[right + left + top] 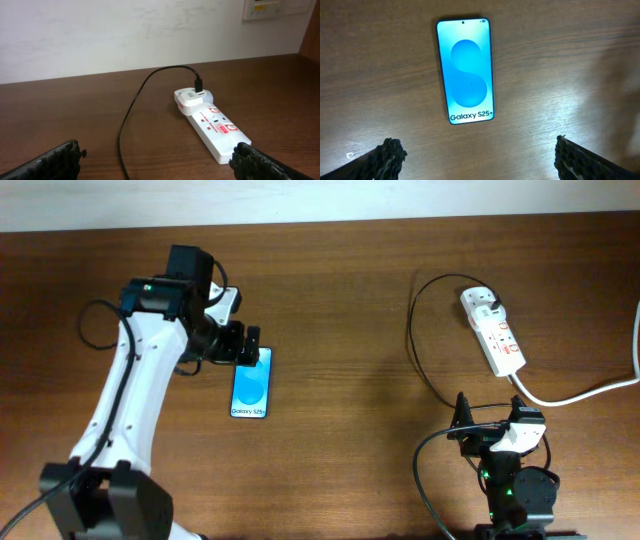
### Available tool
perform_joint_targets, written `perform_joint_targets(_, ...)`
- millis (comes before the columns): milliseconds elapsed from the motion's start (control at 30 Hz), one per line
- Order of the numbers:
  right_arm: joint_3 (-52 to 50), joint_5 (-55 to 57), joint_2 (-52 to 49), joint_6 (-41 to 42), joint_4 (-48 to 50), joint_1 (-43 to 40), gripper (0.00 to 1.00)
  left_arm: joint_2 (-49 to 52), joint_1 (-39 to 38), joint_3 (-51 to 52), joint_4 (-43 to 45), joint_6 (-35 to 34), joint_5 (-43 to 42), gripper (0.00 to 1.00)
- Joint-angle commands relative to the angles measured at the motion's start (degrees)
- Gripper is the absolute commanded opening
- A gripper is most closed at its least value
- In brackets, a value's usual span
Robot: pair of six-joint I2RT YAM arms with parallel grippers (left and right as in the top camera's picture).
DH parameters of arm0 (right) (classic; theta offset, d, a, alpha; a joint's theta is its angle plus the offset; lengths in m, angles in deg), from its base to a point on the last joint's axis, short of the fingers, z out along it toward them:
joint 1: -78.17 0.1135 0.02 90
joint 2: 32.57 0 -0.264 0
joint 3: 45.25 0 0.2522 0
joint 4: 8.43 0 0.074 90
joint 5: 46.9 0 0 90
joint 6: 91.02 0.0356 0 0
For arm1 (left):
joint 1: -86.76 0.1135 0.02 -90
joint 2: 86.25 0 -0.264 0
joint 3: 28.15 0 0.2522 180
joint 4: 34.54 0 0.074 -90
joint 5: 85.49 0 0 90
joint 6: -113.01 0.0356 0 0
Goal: Plug charger to phone and switch on socket
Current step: 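Move the left gripper over the Galaxy S25+ phone, then lower the left gripper and grasp the phone's top edge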
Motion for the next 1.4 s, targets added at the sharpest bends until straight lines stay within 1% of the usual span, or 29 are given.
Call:
perform_joint_targets(0,-0.4,0.5,0.1,0.0,-0.3,0.3,0.98,1.2,-0.2,3.1,1.7,-1.4,1.1,0.99)
perform_joint_targets(100,-0.4,0.5,0.1,0.0,-0.3,0.3,0.98,1.2,-0.3,9.1,5.6,-1.4,1.9,0.99)
perform_joint_targets(167,-0.4,0.5,0.1,0.0,-0.3,0.3,0.98,1.2,-0.8,13.1,10.1,-1.4,5.2,0.99)
perform_joint_targets(200,-0.4,0.5,0.1,0.0,-0.3,0.3,0.98,1.2,-1.2,14.3,12.2,-1.1,5.4,0.99)
perform_joint_targets(300,-0.4,0.5,0.1,0.0,-0.3,0.3,0.98,1.2,-3.3,16.5,16.3,0.8,5.5,0.99)
perform_joint_targets(400,-0.4,0.5,0.1,0.0,-0.3,0.3,0.98,1.5,-5.4,17.6,19.5,0.8,8.6,0.99)
perform_joint_targets(567,-0.4,0.5,0.1,0.0,-0.3,0.3,0.98,3.1,-5.5,20.4,23.4,-1.4,9.4,0.99)
perform_joint_targets(700,-0.4,0.5,0.1,0.0,-0.3,0.3,0.98,5.4,-5.5,20.8,24.5,-1.6,9.4,0.99)
perform_joint_targets(800,-0.4,0.5,0.1,0.0,-0.3,0.3,0.98,8.2,-5.5,20.8,25.4,-4.5,9.4,0.99)
perform_joint_targets(900,-0.4,0.5,0.1,0.0,-0.3,0.3,0.98,10.9,-5.5,20.8,26.4,-5.0,9.4,0.99)
perform_joint_targets(1300,-0.4,0.5,0.1,0.0,-0.3,0.3,0.98,11.4,-5.5,22.1,28.8,-5.3,9.4,0.99)
perform_joint_targets(1367,-0.4,0.5,0.1,0.0,-0.3,0.3,0.98,11.4,-5.5,24.0,30.9,-5.3,9.4,0.99)
